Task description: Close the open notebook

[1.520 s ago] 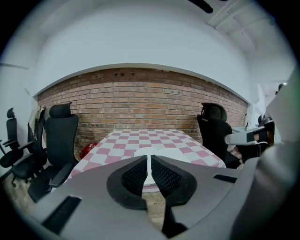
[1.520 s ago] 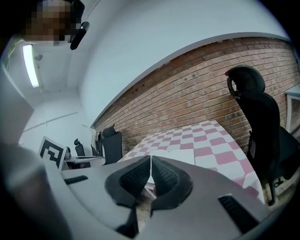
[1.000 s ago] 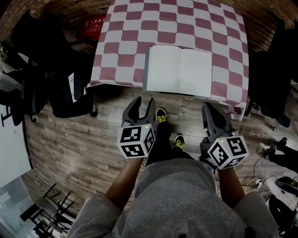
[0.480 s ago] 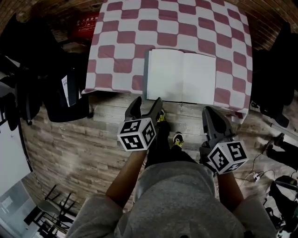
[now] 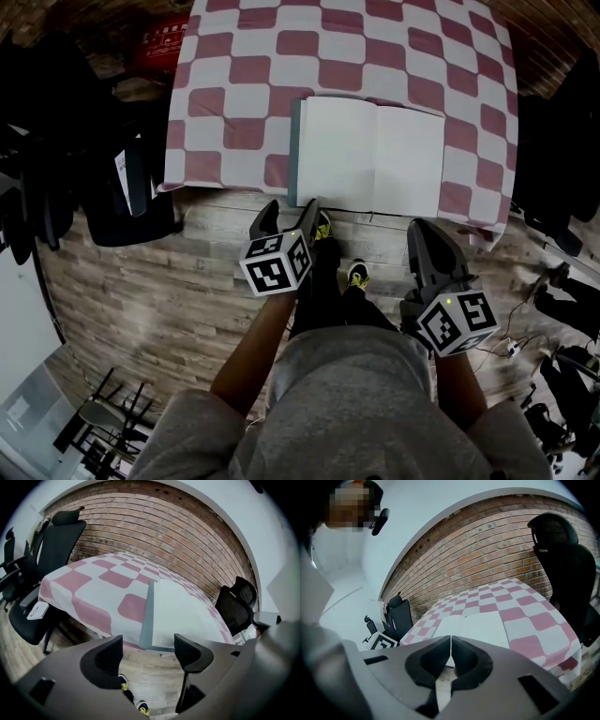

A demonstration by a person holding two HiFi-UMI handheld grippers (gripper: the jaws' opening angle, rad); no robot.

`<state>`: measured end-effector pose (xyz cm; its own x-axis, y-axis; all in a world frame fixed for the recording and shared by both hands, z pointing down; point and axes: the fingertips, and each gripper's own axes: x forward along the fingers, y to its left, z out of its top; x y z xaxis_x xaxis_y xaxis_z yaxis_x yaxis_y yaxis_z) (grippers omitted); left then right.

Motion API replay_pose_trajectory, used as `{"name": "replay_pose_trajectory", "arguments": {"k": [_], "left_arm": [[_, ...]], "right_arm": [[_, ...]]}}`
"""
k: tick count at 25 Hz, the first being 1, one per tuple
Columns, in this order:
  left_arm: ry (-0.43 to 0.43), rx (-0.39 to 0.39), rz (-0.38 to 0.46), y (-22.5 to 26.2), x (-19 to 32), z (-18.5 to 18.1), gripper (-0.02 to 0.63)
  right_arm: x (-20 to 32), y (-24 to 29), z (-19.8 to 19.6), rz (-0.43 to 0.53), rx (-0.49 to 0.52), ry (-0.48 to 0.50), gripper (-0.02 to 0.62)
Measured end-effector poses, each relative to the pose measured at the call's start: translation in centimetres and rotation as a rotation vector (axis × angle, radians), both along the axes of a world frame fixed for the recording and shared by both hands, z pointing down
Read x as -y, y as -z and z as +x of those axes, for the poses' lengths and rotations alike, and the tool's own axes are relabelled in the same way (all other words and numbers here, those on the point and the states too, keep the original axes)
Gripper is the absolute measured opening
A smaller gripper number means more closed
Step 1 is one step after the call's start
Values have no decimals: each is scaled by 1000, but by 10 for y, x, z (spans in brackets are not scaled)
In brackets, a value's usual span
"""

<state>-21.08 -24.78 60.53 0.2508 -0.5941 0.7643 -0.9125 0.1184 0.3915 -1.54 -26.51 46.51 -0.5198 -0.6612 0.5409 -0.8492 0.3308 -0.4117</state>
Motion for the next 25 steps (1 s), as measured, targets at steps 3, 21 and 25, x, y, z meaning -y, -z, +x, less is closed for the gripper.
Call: {"name": "replay_pose_trajectory", "arguments": {"k": [3,21,25], "left_arm": [[0,-37,-2,-3,2,2,331],[-12,-61,0,10,2,2,69],[-19,-44,1,19,3,0,48]], "right_arm": [[2,-3,-2,-7,-2,3,28],[5,9,-2,18,3,-32,26],[2,18,3,37,5,-48,27]]}}
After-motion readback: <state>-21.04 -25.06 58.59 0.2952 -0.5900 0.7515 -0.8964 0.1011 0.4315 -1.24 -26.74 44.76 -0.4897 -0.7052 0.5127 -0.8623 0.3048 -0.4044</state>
